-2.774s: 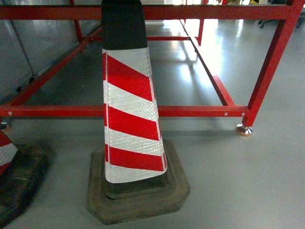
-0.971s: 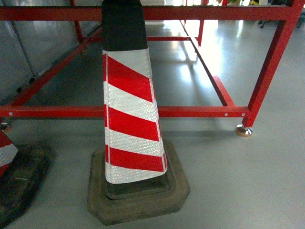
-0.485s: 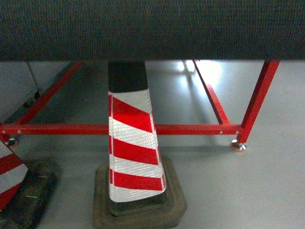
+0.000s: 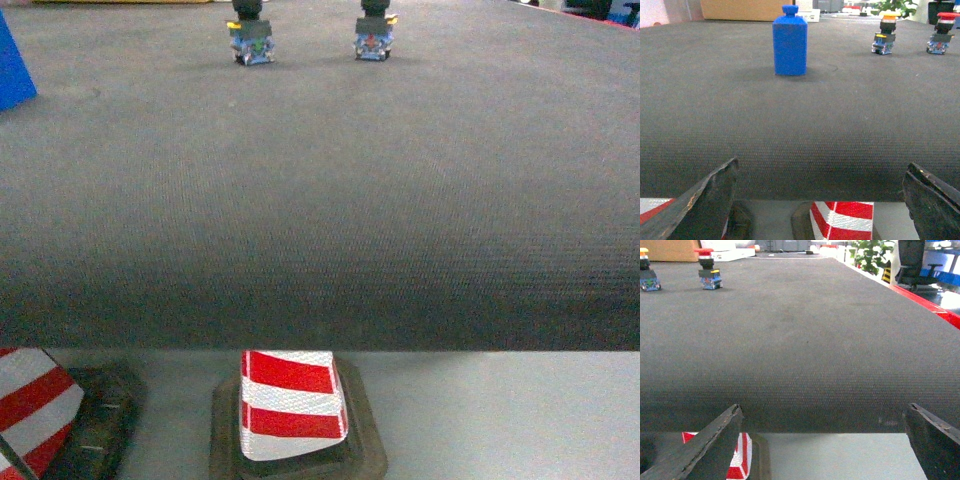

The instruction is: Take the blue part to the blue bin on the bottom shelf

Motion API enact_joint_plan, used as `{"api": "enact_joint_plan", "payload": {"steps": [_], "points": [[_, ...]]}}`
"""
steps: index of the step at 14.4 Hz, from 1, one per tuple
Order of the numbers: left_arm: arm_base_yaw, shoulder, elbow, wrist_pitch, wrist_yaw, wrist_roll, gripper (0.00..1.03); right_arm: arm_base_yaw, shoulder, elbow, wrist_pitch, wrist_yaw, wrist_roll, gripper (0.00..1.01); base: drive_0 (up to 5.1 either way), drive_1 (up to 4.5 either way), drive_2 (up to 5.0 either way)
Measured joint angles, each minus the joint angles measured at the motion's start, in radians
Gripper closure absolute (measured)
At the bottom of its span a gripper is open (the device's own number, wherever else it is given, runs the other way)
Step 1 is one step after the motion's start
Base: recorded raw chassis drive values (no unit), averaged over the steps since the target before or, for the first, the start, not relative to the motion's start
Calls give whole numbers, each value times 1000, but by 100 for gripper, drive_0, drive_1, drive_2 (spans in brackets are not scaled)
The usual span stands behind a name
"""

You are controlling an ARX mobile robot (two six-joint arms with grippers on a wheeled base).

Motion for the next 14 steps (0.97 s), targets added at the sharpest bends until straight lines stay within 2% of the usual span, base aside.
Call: {"api": "enact_joint_plan", "payload": {"steps": [14], "points": [[0,0,0,5,-1,0,5,0,0,0,6,-1,-1,3,0,0,0]]}}
